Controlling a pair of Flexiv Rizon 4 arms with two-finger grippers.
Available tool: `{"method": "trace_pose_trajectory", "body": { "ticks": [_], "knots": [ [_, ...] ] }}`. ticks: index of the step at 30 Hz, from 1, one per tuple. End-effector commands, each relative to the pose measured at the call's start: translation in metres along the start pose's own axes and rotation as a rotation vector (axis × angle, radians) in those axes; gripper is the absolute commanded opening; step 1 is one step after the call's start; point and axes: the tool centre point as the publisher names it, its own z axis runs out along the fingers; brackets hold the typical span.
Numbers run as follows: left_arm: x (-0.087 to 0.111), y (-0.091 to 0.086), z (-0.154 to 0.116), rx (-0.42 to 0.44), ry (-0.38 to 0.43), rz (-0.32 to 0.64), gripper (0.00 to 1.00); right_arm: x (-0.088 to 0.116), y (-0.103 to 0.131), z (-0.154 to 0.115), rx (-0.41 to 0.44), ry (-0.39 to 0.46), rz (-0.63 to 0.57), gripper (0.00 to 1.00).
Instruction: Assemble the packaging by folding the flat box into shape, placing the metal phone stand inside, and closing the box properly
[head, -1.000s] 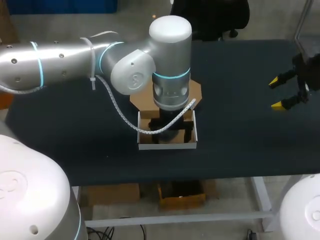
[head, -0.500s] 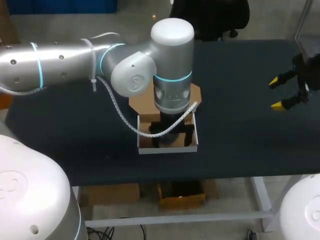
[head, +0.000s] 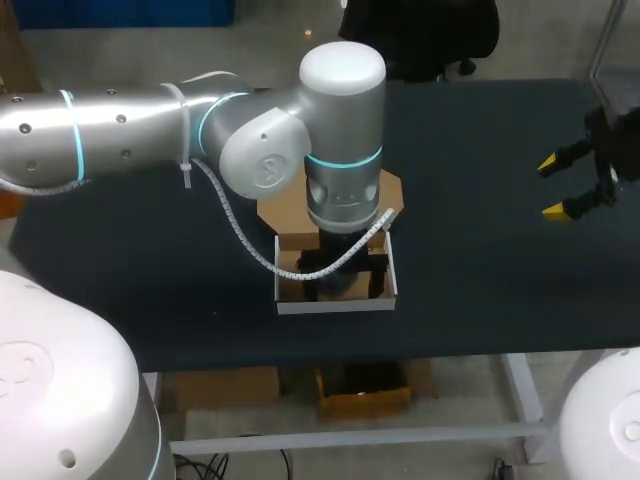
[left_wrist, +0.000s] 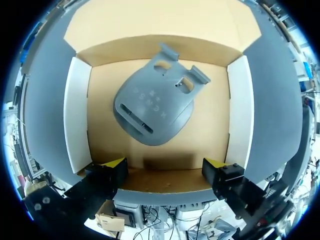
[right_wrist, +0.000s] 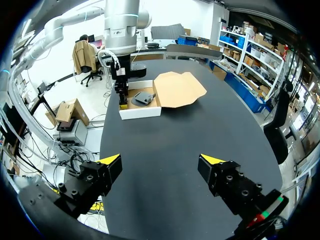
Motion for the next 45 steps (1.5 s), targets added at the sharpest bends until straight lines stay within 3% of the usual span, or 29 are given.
{"method": "trace_pose_trajectory", "body": {
  "ticks": [1,9,37,45],
  "knots": [
    [-0.002,0.002,-0.002,0.006,0.008,-0.001,1.0,0.0,0.0,-0.002,-0.005,0.006,-0.001,1.0],
    [-0.005,0.006,-0.016,0.056,0.03,-0.01,1.0,0.0,0.0,-0.002,-0.005,0.006,-0.001,1.0],
    [-0.005,0.006,-0.016,0.056,0.03,-0.01,1.0,0.0,0.0,-0.002,-0.005,0.006,-0.001,1.0],
    [-0.008,0.001,-0.021,0.08,0.057,0.001,1.0,-0.014,0.012,-0.006,-0.007,0.024,-0.043,1.0]
  ]
}}
